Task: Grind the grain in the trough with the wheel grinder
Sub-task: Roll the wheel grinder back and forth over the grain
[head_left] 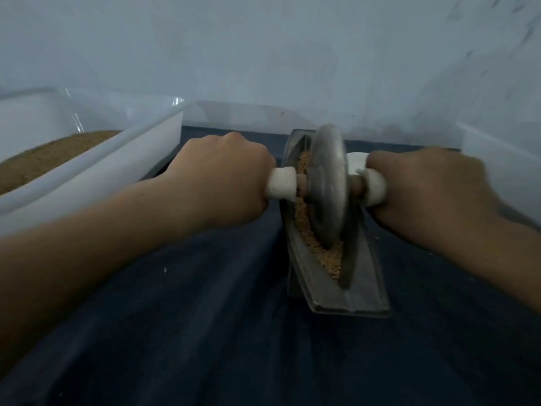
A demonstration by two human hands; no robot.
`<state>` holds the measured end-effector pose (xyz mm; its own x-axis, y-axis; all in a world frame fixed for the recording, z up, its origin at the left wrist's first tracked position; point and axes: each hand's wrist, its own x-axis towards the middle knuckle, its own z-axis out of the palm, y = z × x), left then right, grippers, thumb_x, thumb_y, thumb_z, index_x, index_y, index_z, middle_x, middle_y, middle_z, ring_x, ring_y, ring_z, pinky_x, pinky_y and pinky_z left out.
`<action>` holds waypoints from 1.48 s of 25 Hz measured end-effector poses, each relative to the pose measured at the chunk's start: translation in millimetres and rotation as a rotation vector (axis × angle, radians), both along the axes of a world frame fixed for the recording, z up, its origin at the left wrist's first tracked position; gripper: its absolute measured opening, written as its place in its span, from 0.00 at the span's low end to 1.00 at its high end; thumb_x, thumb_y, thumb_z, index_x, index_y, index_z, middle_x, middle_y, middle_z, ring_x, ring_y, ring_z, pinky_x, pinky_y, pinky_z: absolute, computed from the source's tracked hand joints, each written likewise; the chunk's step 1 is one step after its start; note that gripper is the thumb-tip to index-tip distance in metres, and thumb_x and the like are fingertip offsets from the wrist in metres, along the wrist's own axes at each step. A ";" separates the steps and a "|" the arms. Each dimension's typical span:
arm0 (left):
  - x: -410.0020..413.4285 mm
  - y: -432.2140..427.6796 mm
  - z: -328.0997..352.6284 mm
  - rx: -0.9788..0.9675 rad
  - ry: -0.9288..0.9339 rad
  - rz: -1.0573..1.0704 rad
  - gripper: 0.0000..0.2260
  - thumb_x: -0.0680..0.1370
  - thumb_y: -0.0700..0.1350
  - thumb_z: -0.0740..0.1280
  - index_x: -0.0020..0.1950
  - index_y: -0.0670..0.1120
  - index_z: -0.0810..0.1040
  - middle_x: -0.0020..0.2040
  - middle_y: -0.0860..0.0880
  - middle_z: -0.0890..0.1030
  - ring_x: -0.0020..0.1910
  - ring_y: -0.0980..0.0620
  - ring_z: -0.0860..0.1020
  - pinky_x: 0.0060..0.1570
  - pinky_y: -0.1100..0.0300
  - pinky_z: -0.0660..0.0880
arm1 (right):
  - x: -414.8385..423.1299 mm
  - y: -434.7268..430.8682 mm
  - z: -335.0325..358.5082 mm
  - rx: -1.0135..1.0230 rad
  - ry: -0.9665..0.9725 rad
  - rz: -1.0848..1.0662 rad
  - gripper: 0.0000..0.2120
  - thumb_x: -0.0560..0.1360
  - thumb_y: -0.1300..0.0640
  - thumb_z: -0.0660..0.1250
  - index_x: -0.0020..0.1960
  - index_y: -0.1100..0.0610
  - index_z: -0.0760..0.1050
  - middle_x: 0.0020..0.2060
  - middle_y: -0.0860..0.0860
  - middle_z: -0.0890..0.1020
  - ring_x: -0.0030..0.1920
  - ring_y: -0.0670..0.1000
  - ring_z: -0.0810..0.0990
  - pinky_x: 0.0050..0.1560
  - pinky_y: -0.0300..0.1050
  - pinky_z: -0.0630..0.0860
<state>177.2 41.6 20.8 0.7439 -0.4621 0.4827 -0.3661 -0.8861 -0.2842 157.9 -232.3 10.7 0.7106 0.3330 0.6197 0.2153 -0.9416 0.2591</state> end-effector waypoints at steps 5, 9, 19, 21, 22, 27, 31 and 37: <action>39.9 -18.0 7.4 -0.038 0.044 0.153 0.05 0.73 0.54 0.65 0.44 0.54 0.77 0.36 0.51 0.71 0.33 0.46 0.71 0.32 0.56 0.67 | 31.6 19.7 11.9 0.044 0.066 -0.162 0.09 0.73 0.47 0.69 0.41 0.48 0.71 0.30 0.48 0.70 0.33 0.57 0.75 0.31 0.43 0.65; 47.9 -28.2 13.0 -0.056 0.175 0.215 0.06 0.75 0.52 0.65 0.48 0.53 0.79 0.41 0.50 0.75 0.41 0.44 0.78 0.37 0.54 0.71 | 36.7 27.8 30.4 0.009 0.239 -0.197 0.06 0.75 0.47 0.69 0.45 0.48 0.76 0.35 0.49 0.73 0.38 0.55 0.76 0.34 0.43 0.66; 42.2 -36.6 18.7 0.114 -0.080 0.227 0.05 0.75 0.50 0.65 0.46 0.53 0.80 0.36 0.48 0.74 0.32 0.45 0.75 0.30 0.58 0.64 | 34.5 20.2 11.9 0.174 0.232 -0.233 0.07 0.73 0.49 0.68 0.41 0.48 0.71 0.32 0.49 0.71 0.34 0.55 0.69 0.34 0.43 0.64; 49.7 -45.3 26.7 0.112 -0.018 0.271 0.06 0.76 0.49 0.65 0.49 0.52 0.80 0.39 0.48 0.74 0.37 0.44 0.75 0.35 0.55 0.66 | 42.6 20.2 16.4 0.201 0.321 -0.268 0.06 0.74 0.50 0.67 0.43 0.48 0.71 0.37 0.49 0.77 0.38 0.55 0.73 0.36 0.46 0.66; 44.9 -40.9 25.6 0.101 0.015 0.240 0.05 0.76 0.50 0.65 0.49 0.53 0.79 0.38 0.49 0.72 0.36 0.46 0.73 0.35 0.55 0.67 | 36.6 16.9 18.1 0.156 0.303 -0.246 0.05 0.73 0.49 0.67 0.42 0.48 0.72 0.37 0.48 0.77 0.36 0.54 0.73 0.34 0.44 0.65; -1.6 7.6 1.7 0.032 0.028 -0.031 0.09 0.63 0.61 0.61 0.30 0.60 0.64 0.26 0.59 0.67 0.23 0.58 0.66 0.25 0.68 0.57 | -11.7 5.4 10.4 -0.077 -0.103 -0.012 0.08 0.61 0.44 0.59 0.32 0.47 0.63 0.23 0.42 0.56 0.24 0.42 0.49 0.32 0.31 0.50; 34.2 -15.7 4.4 -0.026 0.073 0.150 0.06 0.73 0.57 0.64 0.42 0.56 0.76 0.35 0.53 0.72 0.33 0.48 0.72 0.31 0.58 0.65 | 23.5 25.0 22.6 -0.038 0.129 -0.224 0.07 0.71 0.47 0.69 0.39 0.48 0.75 0.28 0.47 0.66 0.27 0.50 0.65 0.30 0.38 0.58; 23.5 -6.3 3.6 -0.050 0.198 0.118 0.04 0.71 0.56 0.66 0.41 0.57 0.75 0.36 0.53 0.74 0.34 0.48 0.74 0.33 0.57 0.69 | 23.1 13.1 25.9 -0.108 0.095 -0.076 0.07 0.70 0.48 0.71 0.41 0.46 0.72 0.29 0.47 0.66 0.28 0.51 0.64 0.29 0.39 0.57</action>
<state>200.7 35.2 24.4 0.8738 -0.3456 0.3420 -0.3033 -0.9372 -0.1721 181.0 -219.2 36.6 0.7901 0.3367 0.5122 0.1726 -0.9240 0.3412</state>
